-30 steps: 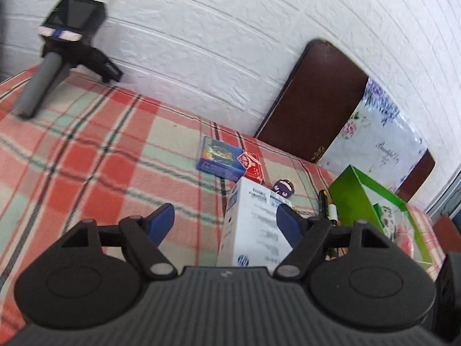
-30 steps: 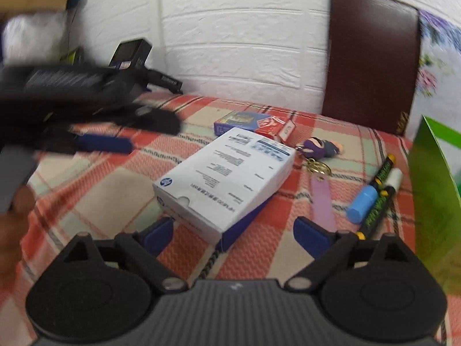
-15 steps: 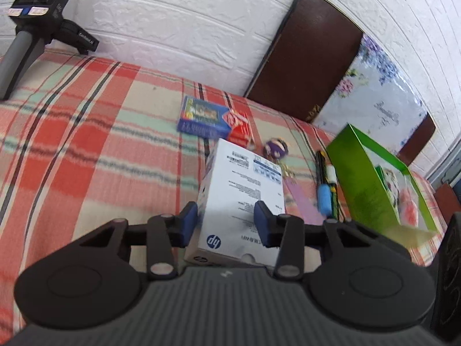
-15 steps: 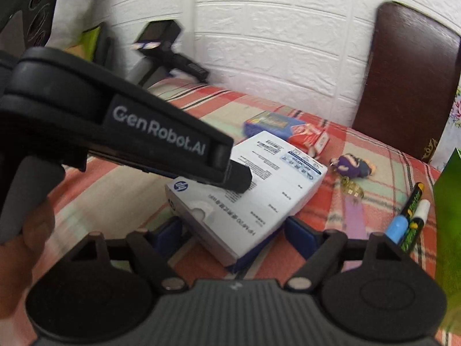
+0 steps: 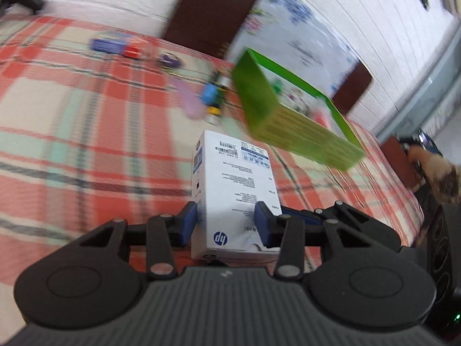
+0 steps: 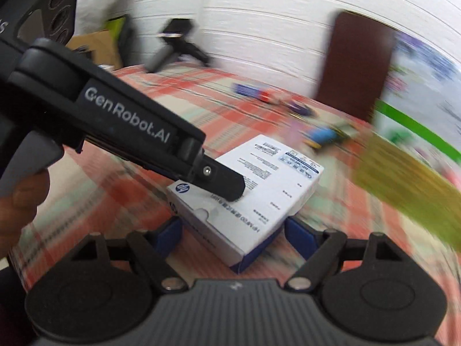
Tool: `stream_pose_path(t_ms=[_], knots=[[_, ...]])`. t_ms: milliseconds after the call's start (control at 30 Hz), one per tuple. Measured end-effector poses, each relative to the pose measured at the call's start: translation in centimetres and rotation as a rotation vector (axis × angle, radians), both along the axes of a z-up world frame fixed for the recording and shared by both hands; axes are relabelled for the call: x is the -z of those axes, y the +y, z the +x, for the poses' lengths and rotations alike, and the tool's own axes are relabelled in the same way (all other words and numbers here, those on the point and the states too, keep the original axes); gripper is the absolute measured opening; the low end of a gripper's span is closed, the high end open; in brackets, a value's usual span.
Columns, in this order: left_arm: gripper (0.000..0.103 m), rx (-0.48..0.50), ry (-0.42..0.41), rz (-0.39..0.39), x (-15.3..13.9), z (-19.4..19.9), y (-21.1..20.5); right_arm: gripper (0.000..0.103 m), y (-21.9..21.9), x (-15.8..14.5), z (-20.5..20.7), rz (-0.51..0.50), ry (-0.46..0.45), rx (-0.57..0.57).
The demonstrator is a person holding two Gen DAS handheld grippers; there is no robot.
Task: Organize objects
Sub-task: 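Grasp the HP box with the left tool and lower it into the green box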
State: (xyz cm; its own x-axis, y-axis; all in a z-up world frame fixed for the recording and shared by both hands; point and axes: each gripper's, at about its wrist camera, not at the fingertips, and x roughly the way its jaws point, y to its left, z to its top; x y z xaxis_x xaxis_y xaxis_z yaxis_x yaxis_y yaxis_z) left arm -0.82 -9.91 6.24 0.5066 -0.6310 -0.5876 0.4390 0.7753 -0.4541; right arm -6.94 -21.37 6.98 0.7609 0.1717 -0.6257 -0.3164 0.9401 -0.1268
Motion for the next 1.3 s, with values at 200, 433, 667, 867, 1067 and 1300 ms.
stream_pose_path(t_ms=[200,433,667,867,1067,1300], knots=[[0.046,0.166,-0.033,0.051,0.1,-1.1,-7.8,0.081,-6.1,0.2,-3.3,0.027,-0.009,0.185],[0.055,0.272,-0.063,0.129,-0.3,-1.8,-14.4,0.081,-10.8,0.4,-5.1,0.061,-0.034,0.359],[0.079,0.212,-0.109,0.219,-0.5,-1.1,-15.7,0.086,-12.8,0.8,-6.3,0.111,-0.044,0.403],[0.081,0.167,-0.123,0.242,-0.8,-0.9,-16.2,0.086,-13.1,1.0,-6.7,0.143,-0.063,0.398],[0.08,0.165,-0.149,0.256,-0.9,-0.3,-16.5,0.081,-12.8,1.3,-5.7,0.14,-0.071,0.377],[0.061,0.194,-0.155,0.228,-1.0,0.1,-16.8,0.067,-12.4,1.3,-4.5,0.134,-0.083,0.357]])
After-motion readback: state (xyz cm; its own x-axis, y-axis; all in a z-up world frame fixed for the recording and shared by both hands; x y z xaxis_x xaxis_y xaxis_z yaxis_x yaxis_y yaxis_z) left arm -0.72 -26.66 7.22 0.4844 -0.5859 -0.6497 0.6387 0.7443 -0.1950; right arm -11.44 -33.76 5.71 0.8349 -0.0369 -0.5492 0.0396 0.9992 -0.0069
